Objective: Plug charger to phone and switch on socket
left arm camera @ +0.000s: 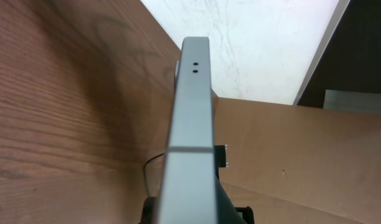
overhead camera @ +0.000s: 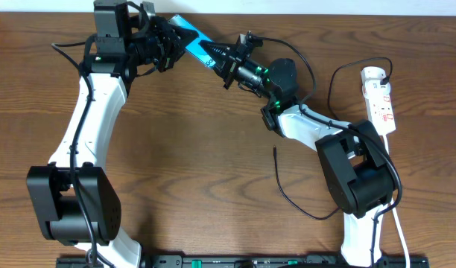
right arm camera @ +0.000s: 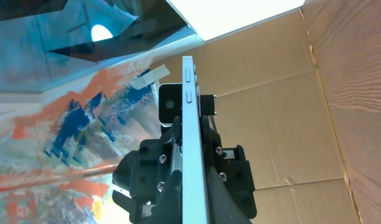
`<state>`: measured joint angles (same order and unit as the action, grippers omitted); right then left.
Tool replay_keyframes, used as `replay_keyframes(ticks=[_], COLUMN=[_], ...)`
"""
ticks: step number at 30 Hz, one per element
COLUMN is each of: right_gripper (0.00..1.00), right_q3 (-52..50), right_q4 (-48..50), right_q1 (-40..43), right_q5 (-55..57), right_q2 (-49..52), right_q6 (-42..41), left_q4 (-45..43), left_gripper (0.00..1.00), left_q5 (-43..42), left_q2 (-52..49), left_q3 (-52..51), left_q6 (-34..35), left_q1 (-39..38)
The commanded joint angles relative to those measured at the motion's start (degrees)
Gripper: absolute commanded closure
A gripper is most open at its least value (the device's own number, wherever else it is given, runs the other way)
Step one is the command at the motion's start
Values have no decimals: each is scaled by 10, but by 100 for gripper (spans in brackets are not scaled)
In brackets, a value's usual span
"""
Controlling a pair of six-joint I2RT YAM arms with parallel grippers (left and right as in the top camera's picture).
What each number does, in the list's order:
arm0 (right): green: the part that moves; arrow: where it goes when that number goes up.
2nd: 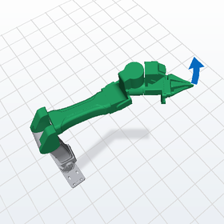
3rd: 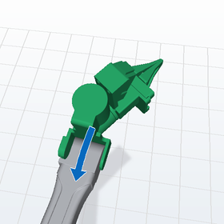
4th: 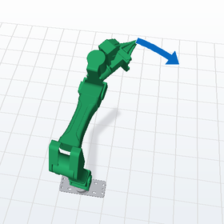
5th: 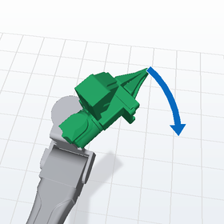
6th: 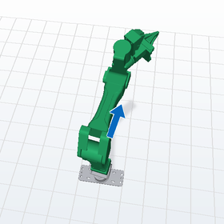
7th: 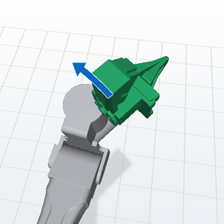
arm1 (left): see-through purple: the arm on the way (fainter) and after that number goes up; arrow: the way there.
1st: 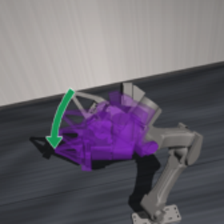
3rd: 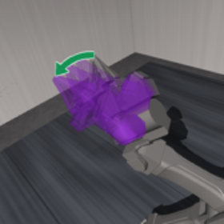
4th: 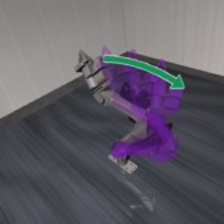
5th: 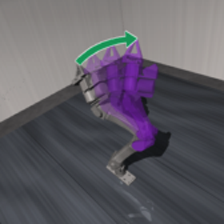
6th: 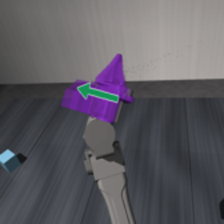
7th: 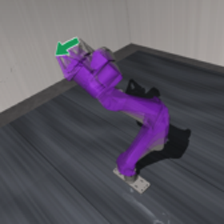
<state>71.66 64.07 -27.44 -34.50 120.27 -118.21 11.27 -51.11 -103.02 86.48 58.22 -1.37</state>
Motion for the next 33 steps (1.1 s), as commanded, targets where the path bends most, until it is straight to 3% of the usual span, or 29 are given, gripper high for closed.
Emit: replay_keyframes(ticks=[1, 4, 9, 13, 15, 16, 23, 33], right_gripper=[99, 98, 82, 39, 8, 1, 1, 1], right_q3=[7, 7, 7, 7, 7, 7, 7, 7], right_q4=[-2, -6, -8, -9, -9, -9, -9, -108], right_q1=[-4, -4, -4, -3, -2, -3, 7, 120], right_q5=[-18, -18, -18, -18, -19, -19, -32, -204], right_q2=[-3, -3, -3, -3, -3, -3, -3, -3], right_q6=[9, 16, 17, 35, 44, 51, 131, 324], left_q4=[-16, -16, -16, -16, -16, -16, -15, 13], left_gripper=[92, 93, 93, 92, 93, 93, 93, 93], left_q5=[12, 10, 8, 8, 8, 8, 8, -25], left_q2=[2, 2, 2, 2, 1, 2, 2, 2], left_q3=[0, 0, 0, 0, 0, 0, 0, 0], left_q6=[-5, -4, -5, -5, -7, -7, -20, -42], left_q1=[4, 4, 4, 4, 4, 4, 5, 45])
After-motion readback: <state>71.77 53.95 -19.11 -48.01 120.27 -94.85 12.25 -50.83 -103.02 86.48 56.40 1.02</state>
